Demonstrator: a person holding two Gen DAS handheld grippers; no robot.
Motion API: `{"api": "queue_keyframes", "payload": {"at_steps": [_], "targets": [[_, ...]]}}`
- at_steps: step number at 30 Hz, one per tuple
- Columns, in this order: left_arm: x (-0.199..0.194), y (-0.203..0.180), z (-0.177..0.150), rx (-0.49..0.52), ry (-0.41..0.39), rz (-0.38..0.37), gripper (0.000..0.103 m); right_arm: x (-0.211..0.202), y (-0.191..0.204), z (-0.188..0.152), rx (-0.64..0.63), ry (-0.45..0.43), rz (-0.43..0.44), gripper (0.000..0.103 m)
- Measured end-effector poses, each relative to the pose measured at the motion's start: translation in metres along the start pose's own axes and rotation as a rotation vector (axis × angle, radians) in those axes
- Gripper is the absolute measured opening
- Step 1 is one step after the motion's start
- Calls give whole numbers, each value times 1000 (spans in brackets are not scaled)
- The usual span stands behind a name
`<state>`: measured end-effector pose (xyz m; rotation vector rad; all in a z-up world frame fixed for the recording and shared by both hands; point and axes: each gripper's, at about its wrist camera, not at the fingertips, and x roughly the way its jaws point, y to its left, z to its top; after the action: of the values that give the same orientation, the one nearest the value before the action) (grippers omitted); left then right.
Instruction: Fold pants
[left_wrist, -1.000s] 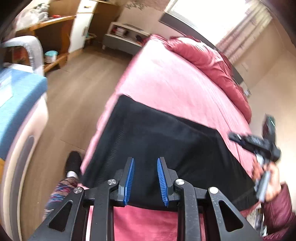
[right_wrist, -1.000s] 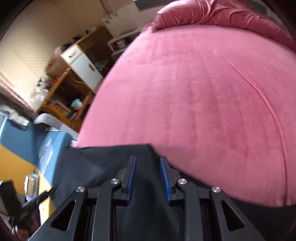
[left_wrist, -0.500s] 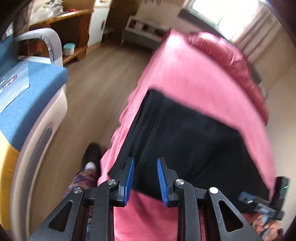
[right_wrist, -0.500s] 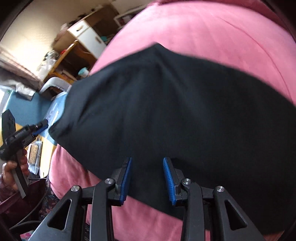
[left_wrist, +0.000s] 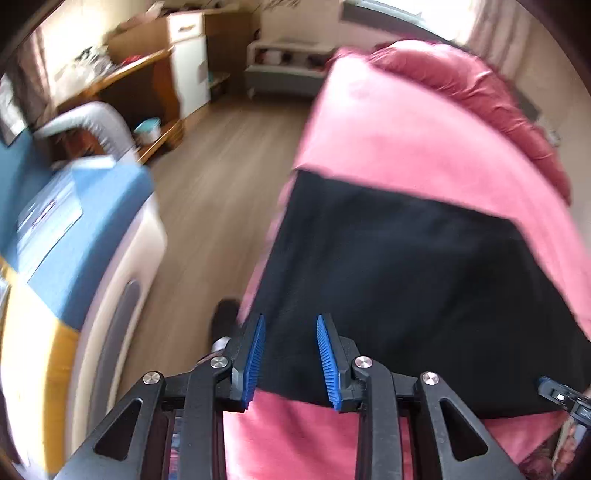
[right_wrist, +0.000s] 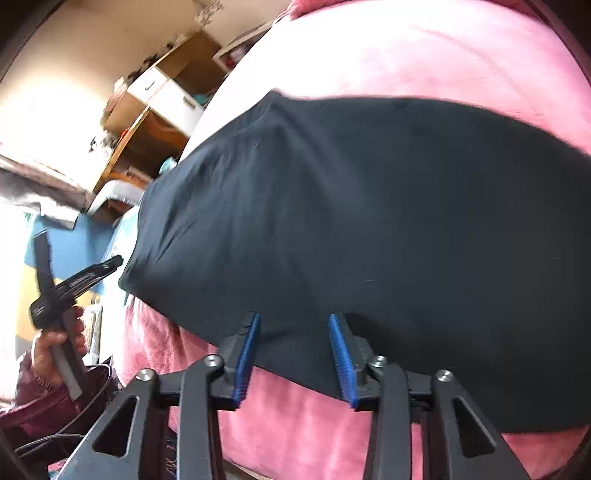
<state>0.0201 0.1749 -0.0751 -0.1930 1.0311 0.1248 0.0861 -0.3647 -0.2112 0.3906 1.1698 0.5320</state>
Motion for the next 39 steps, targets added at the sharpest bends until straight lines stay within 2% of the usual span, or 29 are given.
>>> {"api": "queue_keyframes", "payload": {"at_steps": [4, 9, 14, 17, 20, 26, 32, 35, 39], "targets": [[-13, -45, -5, 105, -23, -154, 35, -46, -32, -8, 99, -108, -31, 42], [-5, -109, -23, 259, 39, -295, 35, -123, -114, -33, 341, -273, -103, 42], [8, -150, -43, 369, 110, -332, 35, -202, -225, -89, 696, -469, -142, 44], [12, -164, -48, 410, 135, -347, 35, -227, -279, -132, 910, -572, -138, 44], [12, -173, -53, 436, 146, -354, 35, -241, -316, -160, 1034, -647, -132, 44], [22, -182, -50, 422, 178, -344, 35, -241, -364, -179, 1169, -730, -69, 44], [29, -181, -59, 430, 197, -323, 37, -242, -382, -177, 1188, -791, -46, 43], [32, -187, -59, 425, 201, -324, 39, -245, -382, -165, 1171, -789, -74, 36], [35, -188, -61, 415, 203, -334, 39, -253, -373, -147, 1107, -747, -141, 19]]}}
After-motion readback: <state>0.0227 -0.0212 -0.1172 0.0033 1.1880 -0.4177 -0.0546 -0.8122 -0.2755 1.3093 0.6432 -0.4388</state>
